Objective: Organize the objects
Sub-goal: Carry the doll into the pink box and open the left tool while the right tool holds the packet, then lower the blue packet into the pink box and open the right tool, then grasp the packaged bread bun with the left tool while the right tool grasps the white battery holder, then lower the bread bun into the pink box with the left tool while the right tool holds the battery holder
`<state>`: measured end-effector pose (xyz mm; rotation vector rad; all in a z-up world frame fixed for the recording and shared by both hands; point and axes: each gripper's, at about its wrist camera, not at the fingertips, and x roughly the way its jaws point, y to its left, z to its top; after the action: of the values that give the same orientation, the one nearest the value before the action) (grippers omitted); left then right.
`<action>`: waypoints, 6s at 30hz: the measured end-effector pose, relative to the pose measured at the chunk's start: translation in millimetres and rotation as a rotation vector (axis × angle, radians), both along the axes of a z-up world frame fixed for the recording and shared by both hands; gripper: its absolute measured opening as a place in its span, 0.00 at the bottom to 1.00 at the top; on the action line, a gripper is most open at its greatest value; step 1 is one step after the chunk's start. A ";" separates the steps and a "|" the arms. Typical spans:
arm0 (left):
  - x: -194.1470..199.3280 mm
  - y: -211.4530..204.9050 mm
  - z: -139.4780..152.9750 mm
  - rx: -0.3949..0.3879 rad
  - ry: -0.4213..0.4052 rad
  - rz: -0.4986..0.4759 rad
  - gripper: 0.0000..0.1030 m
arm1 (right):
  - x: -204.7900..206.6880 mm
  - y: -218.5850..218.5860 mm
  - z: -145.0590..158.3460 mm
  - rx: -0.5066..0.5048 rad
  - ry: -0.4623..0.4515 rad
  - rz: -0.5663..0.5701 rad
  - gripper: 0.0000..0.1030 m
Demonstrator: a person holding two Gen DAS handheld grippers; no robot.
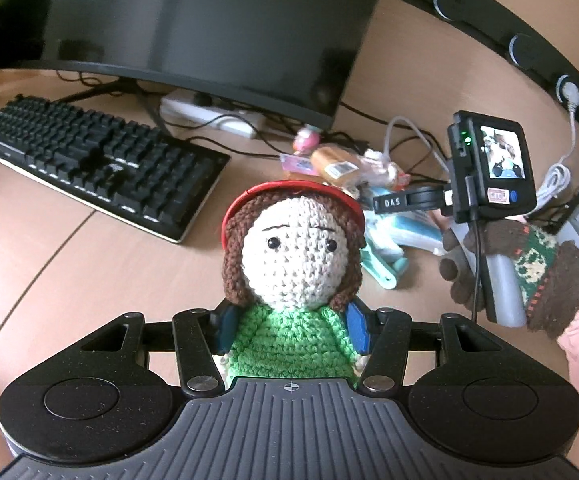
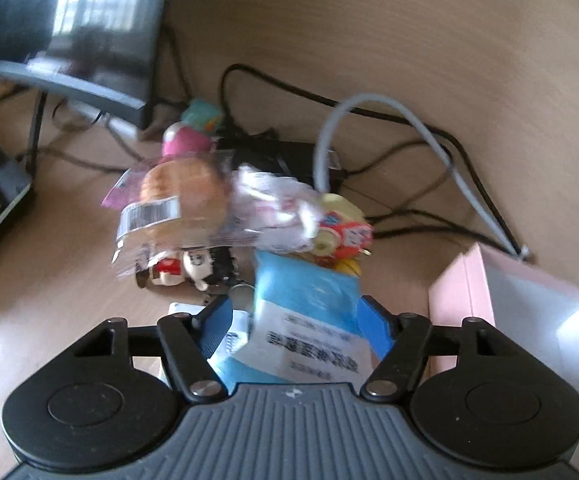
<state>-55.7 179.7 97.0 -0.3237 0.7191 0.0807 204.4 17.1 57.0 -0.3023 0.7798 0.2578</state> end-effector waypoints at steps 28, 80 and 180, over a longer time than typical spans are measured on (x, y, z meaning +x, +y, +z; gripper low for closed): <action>49.9 -57.5 -4.5 -0.094 0.043 -0.389 0.56 | -207.8 -127.1 77.8 0.106 0.021 -0.083 0.52; 98.7 -80.2 -33.6 -0.104 0.090 -0.093 0.58 | -79.3 -217.1 22.0 0.146 -0.157 -0.303 0.68; 115.4 -172.3 29.4 -0.128 0.028 -0.661 0.39 | -258.6 -212.7 64.5 0.197 -0.020 -0.399 0.46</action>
<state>59.8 7.5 126.4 -0.1936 0.8304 -0.5902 -54.1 -195.6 121.4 0.0396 0.7707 -0.0450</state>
